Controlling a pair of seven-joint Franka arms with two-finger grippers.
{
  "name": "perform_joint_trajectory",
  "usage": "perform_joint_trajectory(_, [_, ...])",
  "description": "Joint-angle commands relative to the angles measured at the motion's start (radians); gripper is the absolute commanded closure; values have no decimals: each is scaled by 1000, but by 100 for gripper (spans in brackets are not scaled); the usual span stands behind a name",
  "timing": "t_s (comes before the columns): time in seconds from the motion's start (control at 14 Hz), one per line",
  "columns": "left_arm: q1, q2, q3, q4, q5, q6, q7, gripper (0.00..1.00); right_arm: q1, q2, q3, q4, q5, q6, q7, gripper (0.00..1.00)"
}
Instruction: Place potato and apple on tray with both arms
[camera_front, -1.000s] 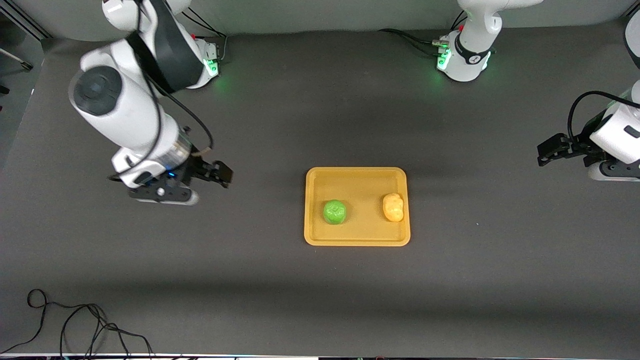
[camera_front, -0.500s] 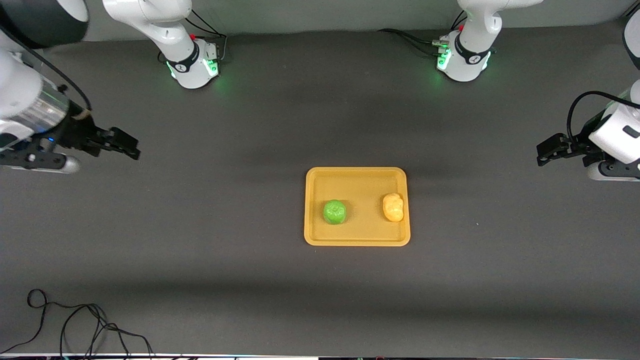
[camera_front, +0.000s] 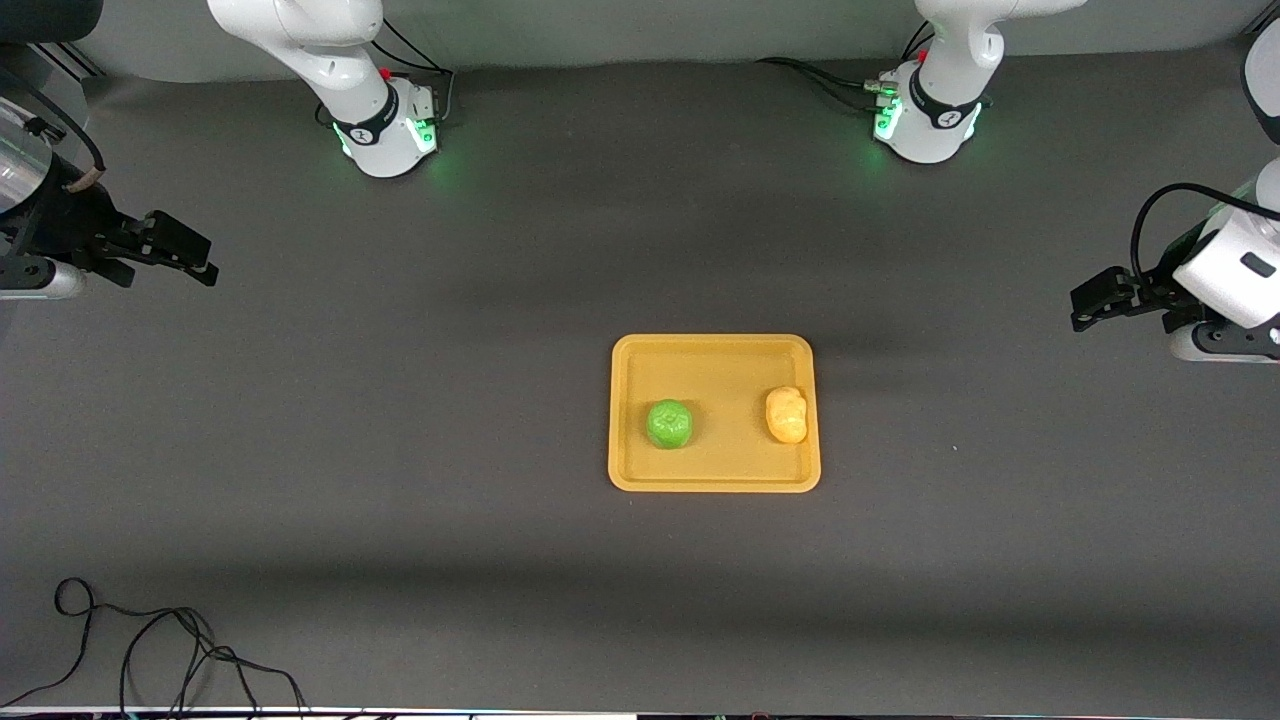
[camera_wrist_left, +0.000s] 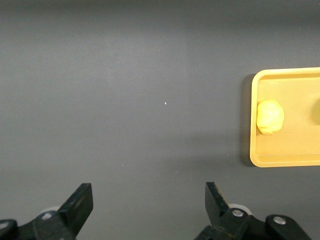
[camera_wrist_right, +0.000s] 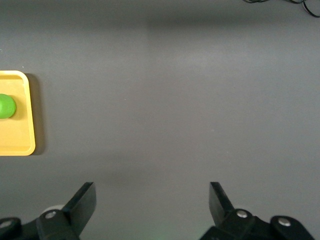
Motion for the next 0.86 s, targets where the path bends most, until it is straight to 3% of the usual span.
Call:
perform_joint_trajectory(0.0, [-2,-21,-4,-21,-8,17,0,0,-1,10,-57,-11,71,21,-33,0])
perform_joint_trajectory(0.21, [-2,-21,-4,-22,-8,16,1,0,4,4,-70,-11,60,24,-35,0])
perform_joint_trajectory(0.36, [-2,-21,-4,-22,-8,16,1,0,8,4,-62,-14,-18,24,-35,0])
perform_joint_trajectory(0.79, [-3,-21,-4,-26,-8,16,1,0,21,0,-62,-20,-17,23,-41,0])
